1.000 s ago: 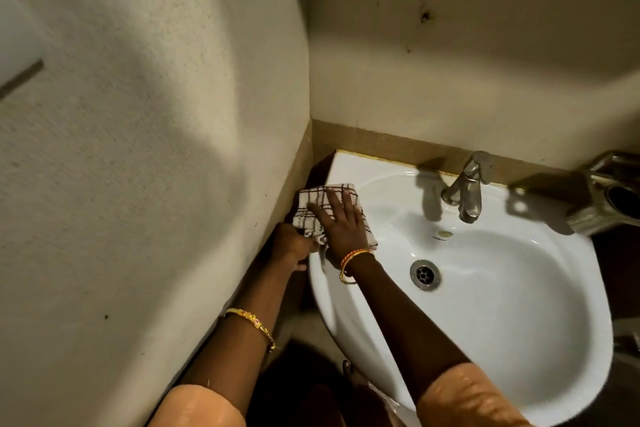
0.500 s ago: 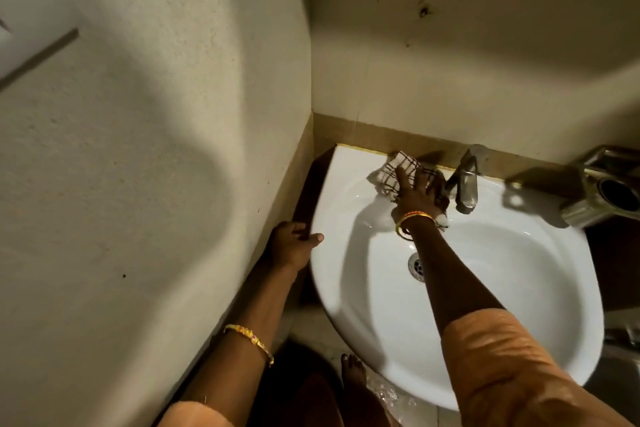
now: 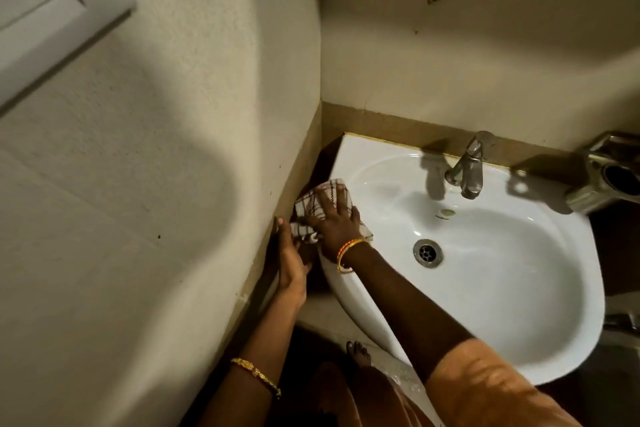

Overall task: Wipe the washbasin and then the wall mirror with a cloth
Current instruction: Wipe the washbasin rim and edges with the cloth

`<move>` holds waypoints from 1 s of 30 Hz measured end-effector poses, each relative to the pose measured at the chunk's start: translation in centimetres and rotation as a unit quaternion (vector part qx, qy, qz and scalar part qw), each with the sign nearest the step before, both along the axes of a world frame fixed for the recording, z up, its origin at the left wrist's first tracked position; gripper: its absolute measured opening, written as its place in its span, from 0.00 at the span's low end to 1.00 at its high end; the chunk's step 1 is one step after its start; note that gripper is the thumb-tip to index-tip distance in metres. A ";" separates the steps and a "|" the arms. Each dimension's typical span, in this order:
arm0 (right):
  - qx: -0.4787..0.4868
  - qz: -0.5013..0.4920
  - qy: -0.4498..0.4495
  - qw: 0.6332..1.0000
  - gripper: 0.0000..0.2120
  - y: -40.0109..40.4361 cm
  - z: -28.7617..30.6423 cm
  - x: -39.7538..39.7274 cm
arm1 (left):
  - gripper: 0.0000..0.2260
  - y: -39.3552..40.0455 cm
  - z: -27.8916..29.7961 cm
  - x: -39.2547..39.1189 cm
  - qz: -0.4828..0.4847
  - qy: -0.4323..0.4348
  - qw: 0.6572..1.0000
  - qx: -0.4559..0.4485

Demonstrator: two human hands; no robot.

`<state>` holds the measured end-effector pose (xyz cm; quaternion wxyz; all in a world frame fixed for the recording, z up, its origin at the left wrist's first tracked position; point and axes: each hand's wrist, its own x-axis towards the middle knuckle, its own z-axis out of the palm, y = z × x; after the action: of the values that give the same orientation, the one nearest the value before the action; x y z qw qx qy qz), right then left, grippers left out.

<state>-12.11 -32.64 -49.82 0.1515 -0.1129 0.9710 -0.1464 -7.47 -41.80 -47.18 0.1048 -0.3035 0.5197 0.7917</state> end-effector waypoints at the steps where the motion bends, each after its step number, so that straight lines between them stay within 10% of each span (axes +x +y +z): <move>1: -0.021 0.007 -0.003 1.000 0.26 0.1 -0.6 1.3 | 0.26 -0.1 0.1 0.1 -0.014 0.005 1.000 -0.001; 10: -0.282 -0.048 -0.064 0.956 0.25 2.4 -1.2 7.2 | 0.33 -1.0 -0.4 0.8 -0.101 -0.058 0.993 0.012; 17: -0.220 -0.206 -0.037 0.953 0.21 -1.5 -0.8 2.8 | 0.32 -1.2 -0.4 1.9 -0.068 -0.065 0.995 0.043; 25: -0.156 -0.086 0.039 0.983 0.23 2.0 -1.8 13.6 | 0.23 -0.2 -1.9 3.6 -0.029 -0.065 0.996 0.053; 30: -0.188 -0.051 0.047 0.980 0.19 6.7 -1.9 17.7 | 0.21 0.4 -2.5 3.7 -0.153 -0.024 0.977 -0.143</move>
<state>5.61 -25.92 -51.70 0.0739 -0.0963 0.9368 -0.3283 -3.75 -41.42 -49.71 0.1929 -0.2509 0.6654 0.6761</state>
